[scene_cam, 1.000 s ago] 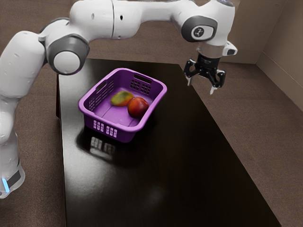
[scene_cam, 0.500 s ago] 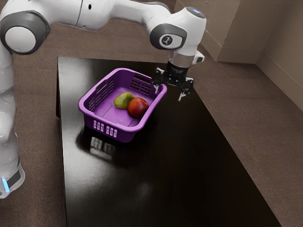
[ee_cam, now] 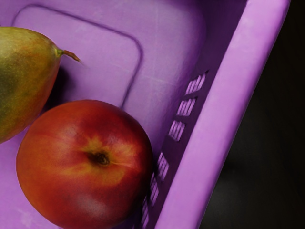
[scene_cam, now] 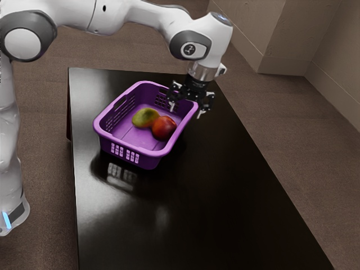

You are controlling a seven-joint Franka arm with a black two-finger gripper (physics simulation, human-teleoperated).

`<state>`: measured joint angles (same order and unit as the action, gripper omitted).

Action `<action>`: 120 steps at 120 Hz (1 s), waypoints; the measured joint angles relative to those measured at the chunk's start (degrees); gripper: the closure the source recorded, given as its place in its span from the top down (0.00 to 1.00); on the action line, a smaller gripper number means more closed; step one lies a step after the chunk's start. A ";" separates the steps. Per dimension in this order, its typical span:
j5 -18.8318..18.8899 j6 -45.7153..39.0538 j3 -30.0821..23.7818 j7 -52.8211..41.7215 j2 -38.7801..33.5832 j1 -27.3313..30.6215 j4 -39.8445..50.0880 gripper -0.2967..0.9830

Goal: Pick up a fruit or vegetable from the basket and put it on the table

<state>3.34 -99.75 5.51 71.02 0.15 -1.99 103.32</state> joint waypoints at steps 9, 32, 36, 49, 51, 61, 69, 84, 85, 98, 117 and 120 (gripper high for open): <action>-0.03 0.16 1.24 -0.55 0.65 -0.48 -0.27 0.77; -0.06 0.21 2.01 -2.42 2.64 1.10 -0.39 0.77; -0.08 0.16 2.00 -2.70 3.07 1.47 -0.40 0.77; -0.04 0.03 2.01 -3.45 4.14 1.42 -0.43 0.77; -0.01 0.04 2.01 -3.56 4.18 1.38 -0.44 0.77; 0.08 0.75 2.28 -4.09 3.25 0.96 -2.60 0.77; 0.26 2.21 2.42 -4.44 2.75 1.03 -5.91 0.77; 0.49 4.52 2.48 -5.01 2.29 1.54 -7.74 0.77; 0.49 4.69 2.48 -5.04 2.17 1.56 -7.71 0.77; 0.60 6.06 2.54 -5.35 -1.35 1.55 -4.32 0.77; 0.83 6.15 2.77 -5.48 -8.10 1.48 4.49 0.77; 0.87 6.07 2.79 -5.47 -8.87 1.53 5.68 0.77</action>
<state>4.21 -93.69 8.31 65.55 -8.73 -0.45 109.01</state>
